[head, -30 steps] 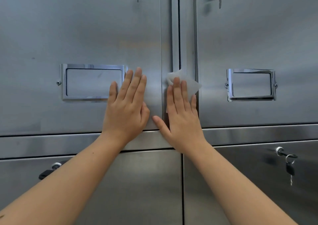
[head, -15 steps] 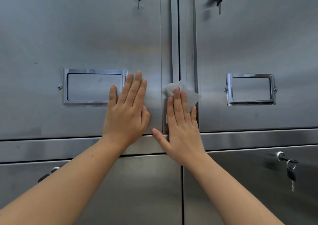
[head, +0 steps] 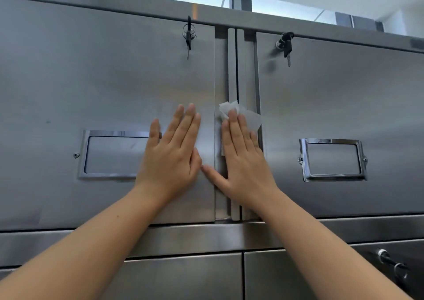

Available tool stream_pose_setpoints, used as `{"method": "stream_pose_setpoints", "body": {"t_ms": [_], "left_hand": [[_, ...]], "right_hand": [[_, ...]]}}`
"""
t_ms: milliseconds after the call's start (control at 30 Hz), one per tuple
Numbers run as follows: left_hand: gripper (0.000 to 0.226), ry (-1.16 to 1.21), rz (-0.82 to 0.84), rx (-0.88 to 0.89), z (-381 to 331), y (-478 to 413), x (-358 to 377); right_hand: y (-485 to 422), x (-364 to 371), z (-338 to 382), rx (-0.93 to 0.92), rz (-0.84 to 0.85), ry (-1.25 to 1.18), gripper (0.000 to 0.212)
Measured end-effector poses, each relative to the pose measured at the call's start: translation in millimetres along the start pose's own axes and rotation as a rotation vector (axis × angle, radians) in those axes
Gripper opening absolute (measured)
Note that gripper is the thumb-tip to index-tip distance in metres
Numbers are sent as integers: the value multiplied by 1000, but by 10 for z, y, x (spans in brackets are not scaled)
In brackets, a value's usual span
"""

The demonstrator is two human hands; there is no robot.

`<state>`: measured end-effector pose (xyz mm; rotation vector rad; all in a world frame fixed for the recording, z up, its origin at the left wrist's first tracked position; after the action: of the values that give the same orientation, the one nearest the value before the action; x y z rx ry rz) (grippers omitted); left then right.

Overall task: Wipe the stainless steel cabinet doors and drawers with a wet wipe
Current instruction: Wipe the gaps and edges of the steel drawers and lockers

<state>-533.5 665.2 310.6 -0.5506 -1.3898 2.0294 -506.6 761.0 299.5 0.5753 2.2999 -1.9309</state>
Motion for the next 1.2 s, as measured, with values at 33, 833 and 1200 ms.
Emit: {"method": "stream_pose_setpoints", "body": {"t_ms": [33, 833, 1200], "left_hand": [[58, 1, -6, -6, 16, 13, 4], [56, 5, -61, -10, 47, 28, -63], [56, 32, -100, -1, 48, 27, -113]], "right_hand": [[-74, -21, -15, 2, -3, 12, 91], [-1278, -347, -291, -3, -31, 164, 97], [-1639, -465, -354, 50, 34, 135, 92]]}}
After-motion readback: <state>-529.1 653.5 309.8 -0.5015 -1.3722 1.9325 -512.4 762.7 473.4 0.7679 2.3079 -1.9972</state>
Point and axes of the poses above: each hand's wrist, its own y-axis away from the middle knuckle, its own x-axis out of the palm, z = x × y, the point moved 10 cm from there along -y, towards the middle knuckle, and after that the axes turned 3 degrees about x, right-handed, at the moved point
